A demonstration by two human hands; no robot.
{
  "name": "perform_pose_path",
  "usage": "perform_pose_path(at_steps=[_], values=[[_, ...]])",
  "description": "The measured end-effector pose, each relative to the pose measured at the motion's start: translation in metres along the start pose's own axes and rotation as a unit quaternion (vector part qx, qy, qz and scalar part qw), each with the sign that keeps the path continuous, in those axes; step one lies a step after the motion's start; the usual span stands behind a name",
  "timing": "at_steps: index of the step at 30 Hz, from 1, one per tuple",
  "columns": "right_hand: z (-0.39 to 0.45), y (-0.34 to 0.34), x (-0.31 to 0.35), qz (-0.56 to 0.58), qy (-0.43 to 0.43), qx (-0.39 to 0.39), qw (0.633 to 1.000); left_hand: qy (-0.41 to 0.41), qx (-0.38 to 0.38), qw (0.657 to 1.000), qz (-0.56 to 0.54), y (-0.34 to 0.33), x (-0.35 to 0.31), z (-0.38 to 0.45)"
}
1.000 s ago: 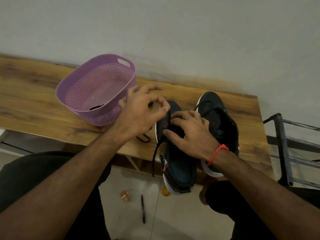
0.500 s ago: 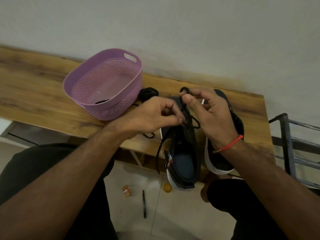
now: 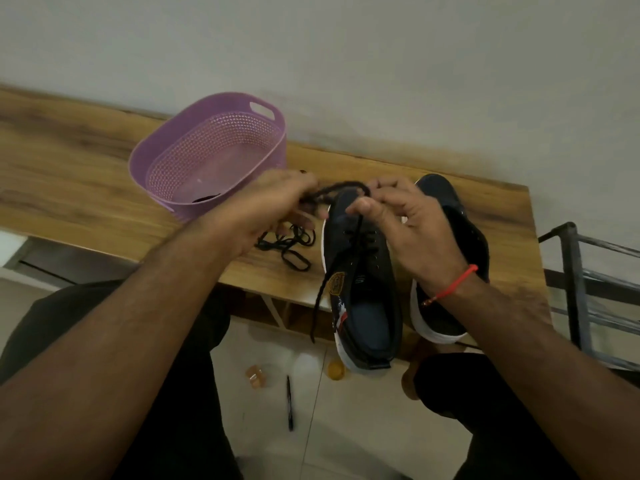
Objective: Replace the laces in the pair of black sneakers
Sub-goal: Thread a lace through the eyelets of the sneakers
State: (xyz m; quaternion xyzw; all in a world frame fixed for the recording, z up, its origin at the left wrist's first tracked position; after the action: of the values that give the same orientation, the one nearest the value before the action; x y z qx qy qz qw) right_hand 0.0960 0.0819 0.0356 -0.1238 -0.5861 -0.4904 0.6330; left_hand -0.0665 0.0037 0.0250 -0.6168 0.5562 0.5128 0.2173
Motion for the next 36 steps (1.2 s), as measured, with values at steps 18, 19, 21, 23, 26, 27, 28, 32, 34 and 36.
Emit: perform_pose_path(at_steps=[18, 19, 21, 23, 26, 27, 28, 32, 34, 36], values=[[-0.005, -0.005, 0.007, -0.013, 0.031, 0.069, 0.997, -0.002, 0.097, 0.893, 0.439, -0.045, 0.061, 0.013], [-0.005, -0.005, 0.004, -0.02, 0.025, 0.064, 0.997, -0.008, 0.097, 0.894, 0.438, -0.047, 0.062, 0.013], [-0.006, -0.006, 0.0, -0.044, 0.02, 0.061, 0.997, -0.023, 0.097, 0.896, 0.432, -0.047, 0.059, 0.014], [-0.007, -0.009, -0.004, -0.07, 0.014, 0.068, 0.995, -0.034, 0.093, 0.9, 0.424, -0.044, 0.052, 0.014], [-0.007, -0.015, -0.012, -0.117, -0.013, 0.103, 0.988, -0.039, 0.048, 0.96, 0.275, -0.033, 0.031, 0.013], [-0.007, -0.019, -0.016, -0.123, -0.024, 0.124, 0.984, -0.038, 0.041, 0.978, 0.202, -0.032, 0.024, 0.011], [-0.008, -0.023, -0.017, -0.118, -0.036, 0.143, 0.982, -0.04, 0.044, 0.987, 0.148, -0.032, 0.017, 0.009], [-0.008, -0.026, -0.021, -0.101, -0.066, 0.141, 0.983, -0.084, 0.078, 0.993, 0.04, -0.032, -0.005, 0.001], [-0.005, -0.017, -0.029, -0.065, -0.109, 0.095, 0.987, -0.108, 0.094, 0.99, -0.014, -0.025, -0.015, -0.003], [-0.004, -0.008, -0.04, 0.015, -0.173, 0.046, 0.984, -0.113, 0.112, 0.98, -0.116, -0.016, -0.022, -0.004]])
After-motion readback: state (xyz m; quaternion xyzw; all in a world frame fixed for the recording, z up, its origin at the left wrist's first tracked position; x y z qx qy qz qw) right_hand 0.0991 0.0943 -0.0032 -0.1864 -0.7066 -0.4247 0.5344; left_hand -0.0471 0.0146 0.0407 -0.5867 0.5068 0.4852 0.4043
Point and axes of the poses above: each hand's wrist, its own z-axis towards the middle knuckle, its own y-axis out of the back of the hand, x = y × z, the point moved 8 cm from there along z, towards the middle knuckle, and after that the axes turned 4 degrees about -x, right-handed, at the moved point
